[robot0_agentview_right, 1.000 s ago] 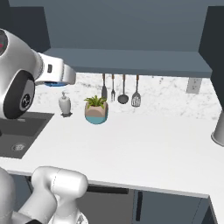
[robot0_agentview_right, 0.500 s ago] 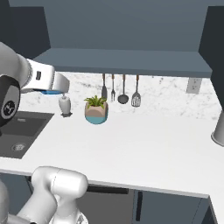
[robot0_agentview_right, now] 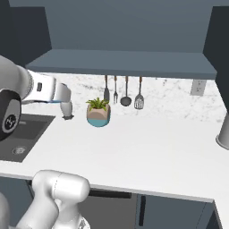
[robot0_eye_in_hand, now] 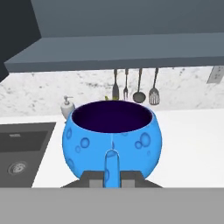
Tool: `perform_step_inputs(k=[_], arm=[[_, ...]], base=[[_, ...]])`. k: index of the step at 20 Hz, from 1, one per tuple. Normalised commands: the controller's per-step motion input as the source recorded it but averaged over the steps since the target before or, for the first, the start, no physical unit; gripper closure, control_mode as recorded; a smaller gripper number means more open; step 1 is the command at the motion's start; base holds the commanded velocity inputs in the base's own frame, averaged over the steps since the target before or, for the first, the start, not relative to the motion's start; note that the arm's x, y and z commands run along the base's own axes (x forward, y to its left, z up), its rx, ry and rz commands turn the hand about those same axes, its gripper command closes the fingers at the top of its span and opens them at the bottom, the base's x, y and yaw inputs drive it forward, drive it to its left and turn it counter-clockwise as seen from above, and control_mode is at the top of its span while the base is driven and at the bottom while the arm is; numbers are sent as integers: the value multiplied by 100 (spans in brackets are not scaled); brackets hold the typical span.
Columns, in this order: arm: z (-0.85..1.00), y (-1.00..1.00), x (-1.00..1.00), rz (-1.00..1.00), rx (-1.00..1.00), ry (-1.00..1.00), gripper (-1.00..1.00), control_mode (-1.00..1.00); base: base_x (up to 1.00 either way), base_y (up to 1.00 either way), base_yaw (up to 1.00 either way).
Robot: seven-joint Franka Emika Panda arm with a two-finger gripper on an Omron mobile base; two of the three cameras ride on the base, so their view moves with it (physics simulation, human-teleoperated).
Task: Gather all objects into one cabinet and sort the glasses and bowls to opposite sides.
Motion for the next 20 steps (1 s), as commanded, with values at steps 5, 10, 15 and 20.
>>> perform_step_inputs(k=[5,10,15,20], arm=[[0,0,0,0,0,0,100,-100],[0,0,0,0,0,0,100,100],[0,0,0,0,0,0,100,100],[0,0,0,0,0,0,100,100]], base=[[0,0,0],[-15,0,0],[-87,0,0],[-100,0,0]])
